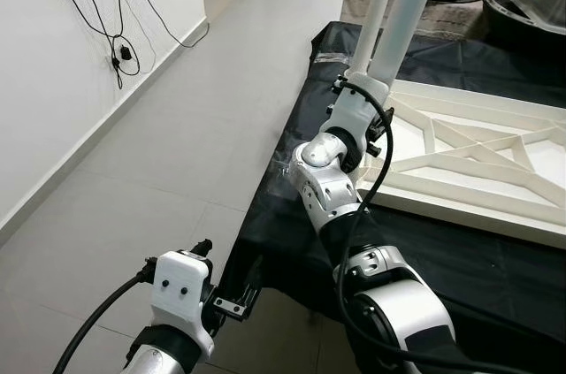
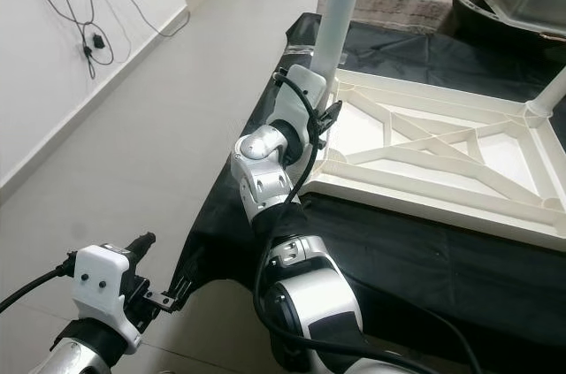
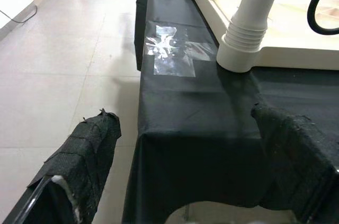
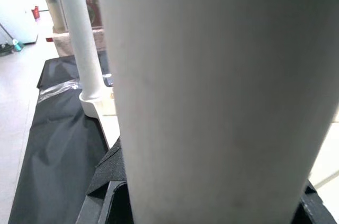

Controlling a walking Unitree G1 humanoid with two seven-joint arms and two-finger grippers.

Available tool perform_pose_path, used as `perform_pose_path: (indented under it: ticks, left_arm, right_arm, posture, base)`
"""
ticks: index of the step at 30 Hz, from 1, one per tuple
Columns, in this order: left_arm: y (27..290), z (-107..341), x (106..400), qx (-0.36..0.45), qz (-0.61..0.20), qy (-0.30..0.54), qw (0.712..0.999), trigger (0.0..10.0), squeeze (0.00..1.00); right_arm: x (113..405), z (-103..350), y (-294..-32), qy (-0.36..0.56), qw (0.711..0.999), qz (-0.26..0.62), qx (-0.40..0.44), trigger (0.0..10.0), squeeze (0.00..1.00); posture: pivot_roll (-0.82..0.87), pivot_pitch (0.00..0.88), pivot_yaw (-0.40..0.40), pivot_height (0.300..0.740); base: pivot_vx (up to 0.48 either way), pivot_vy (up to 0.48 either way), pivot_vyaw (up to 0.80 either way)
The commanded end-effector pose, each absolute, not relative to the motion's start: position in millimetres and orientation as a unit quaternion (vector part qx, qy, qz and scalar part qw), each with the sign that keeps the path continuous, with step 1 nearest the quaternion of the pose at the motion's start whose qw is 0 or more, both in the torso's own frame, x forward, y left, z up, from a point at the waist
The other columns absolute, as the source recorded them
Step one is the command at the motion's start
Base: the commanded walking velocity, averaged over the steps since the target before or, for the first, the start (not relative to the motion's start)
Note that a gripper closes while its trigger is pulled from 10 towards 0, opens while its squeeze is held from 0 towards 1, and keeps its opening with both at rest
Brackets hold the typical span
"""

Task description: Building children table

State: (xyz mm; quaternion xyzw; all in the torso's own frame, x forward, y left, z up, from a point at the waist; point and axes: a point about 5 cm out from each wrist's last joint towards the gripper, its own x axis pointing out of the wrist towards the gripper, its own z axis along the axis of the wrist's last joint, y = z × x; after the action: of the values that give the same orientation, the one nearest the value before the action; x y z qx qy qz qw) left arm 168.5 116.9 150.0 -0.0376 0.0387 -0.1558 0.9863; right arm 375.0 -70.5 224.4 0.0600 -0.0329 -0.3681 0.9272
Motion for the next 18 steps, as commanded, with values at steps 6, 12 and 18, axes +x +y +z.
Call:
perform_pose_path:
  ticks: [6,12,18]
  left_arm:
    - [118,147,168,-0.033,-0.154,0.045,0.986,10.0,0.0]
    - [119,147,170,-0.03,-0.155,0.046,0.986,10.0,0.0]
    - [121,147,172,-0.027,-0.157,0.045,0.986,10.0,0.0]
  right_arm:
    - [354,144,-64,0.157,0.897,-0.405,0.085,10.0,0.0]
    - [358,153,-82,0.118,0.883,-0.445,0.086,10.0,0.0]
    - [365,189,-74,0.03,0.905,-0.412,0.097,10.0,0.0]
  posture:
    - [0.16,0.206,-0.024,0.74]
    - [0.16,0.206,-0.016,0.74]
    - [0.16,0.199,-0.014,0.74]
  base:
    - [0.0,0.0,0.0]
    - [0.0,0.0,0.0]
    - [0.0,0.0,0.0]
